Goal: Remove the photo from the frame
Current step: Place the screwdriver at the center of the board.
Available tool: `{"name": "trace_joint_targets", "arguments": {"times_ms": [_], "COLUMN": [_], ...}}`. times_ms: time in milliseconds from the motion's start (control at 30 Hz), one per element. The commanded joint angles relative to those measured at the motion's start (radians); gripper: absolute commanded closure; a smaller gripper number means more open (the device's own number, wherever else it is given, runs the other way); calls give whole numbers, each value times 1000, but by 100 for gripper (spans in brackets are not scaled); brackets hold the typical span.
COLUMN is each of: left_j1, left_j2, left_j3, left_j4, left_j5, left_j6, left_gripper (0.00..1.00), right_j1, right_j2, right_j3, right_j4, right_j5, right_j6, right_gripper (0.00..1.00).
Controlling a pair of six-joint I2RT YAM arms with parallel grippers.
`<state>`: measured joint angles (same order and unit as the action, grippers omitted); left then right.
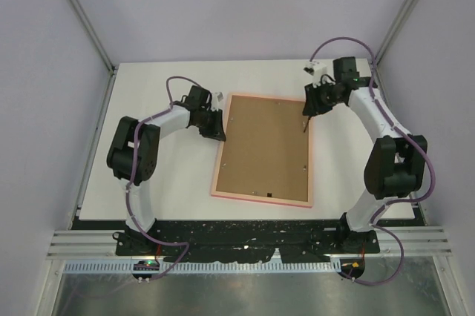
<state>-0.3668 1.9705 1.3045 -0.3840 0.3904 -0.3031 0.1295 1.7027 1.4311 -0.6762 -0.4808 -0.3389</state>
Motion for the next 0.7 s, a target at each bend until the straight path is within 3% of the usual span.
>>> {"name": "trace_joint_targets", "arguments": {"times_ms": [0,100,167,400,667], "left_j1": [28,35,40,42,52], "left_j2": [-16,-25,-24,-22,-18], "left_j3": [-27,-42,-44,-37,-34], "left_j4": [-13,-4,-3,-7,-7], "left_j5": [-128,-137,-134,-122,-101], "left_j6": [1,-2,-7,-7,-11], "left_gripper": [99,100,100,100,100], "right_j1": [-184,-301,-346,-367,-370], "right_j2": [30,148,185,284,423], "right_j3": [90,184,192,203,291], "right_j4": [-281,-490,-526,-442,-228], "right_j5": [54,45,34,128,242], "right_j6": [-120,-202,-232,-192,38], "right_gripper": [92,92,92,92,91]}}
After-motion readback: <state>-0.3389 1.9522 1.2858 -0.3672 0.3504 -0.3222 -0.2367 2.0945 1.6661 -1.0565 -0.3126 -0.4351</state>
